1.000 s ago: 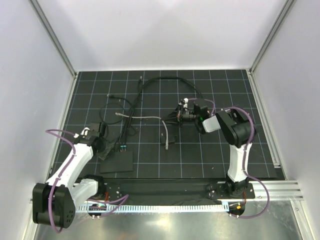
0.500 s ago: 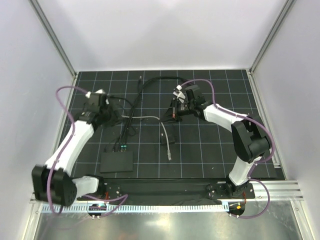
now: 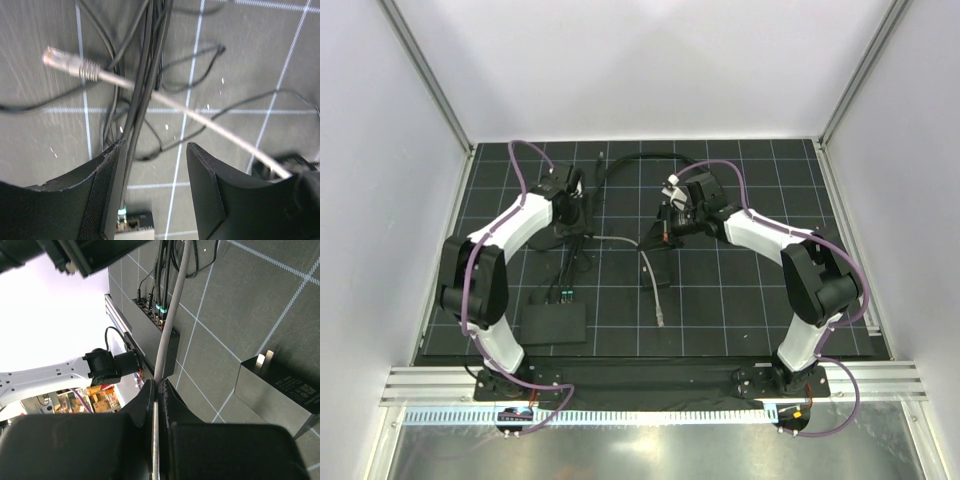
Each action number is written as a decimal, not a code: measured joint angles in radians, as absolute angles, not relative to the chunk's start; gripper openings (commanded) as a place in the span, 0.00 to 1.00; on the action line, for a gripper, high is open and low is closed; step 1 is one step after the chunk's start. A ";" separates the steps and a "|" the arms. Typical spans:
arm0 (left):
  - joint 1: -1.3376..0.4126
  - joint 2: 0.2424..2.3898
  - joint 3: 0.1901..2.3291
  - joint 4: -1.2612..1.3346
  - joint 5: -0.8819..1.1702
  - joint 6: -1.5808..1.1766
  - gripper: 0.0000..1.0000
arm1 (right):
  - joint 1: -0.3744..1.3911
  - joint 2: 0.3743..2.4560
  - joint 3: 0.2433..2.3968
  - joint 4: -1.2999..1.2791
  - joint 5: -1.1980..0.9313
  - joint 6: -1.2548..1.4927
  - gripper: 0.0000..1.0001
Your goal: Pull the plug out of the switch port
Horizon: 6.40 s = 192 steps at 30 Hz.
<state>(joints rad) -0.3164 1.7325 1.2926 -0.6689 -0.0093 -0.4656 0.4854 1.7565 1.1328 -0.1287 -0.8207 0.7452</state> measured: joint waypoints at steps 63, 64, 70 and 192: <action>-0.177 1.539 1.176 -0.634 -0.094 -0.492 0.00 | 0.437 1.735 1.013 -0.288 -0.458 0.539 0.01; -0.176 1.539 1.176 -0.634 -0.093 -0.492 0.00 | 0.437 1.712 1.017 -0.309 -0.443 0.527 0.01; -0.175 1.539 1.164 -0.622 -0.087 -0.496 0.00 | 0.444 1.479 1.116 -0.422 -0.316 0.408 0.01; -0.164 0.977 0.555 -0.917 -0.094 -1.196 0.12 | 0.878 2.358 1.523 0.091 -0.874 0.836 0.37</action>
<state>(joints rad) -0.1638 0.9771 0.5552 -0.9173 -0.0940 -1.1965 0.8780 2.3577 1.5230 0.0910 -0.8738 0.8356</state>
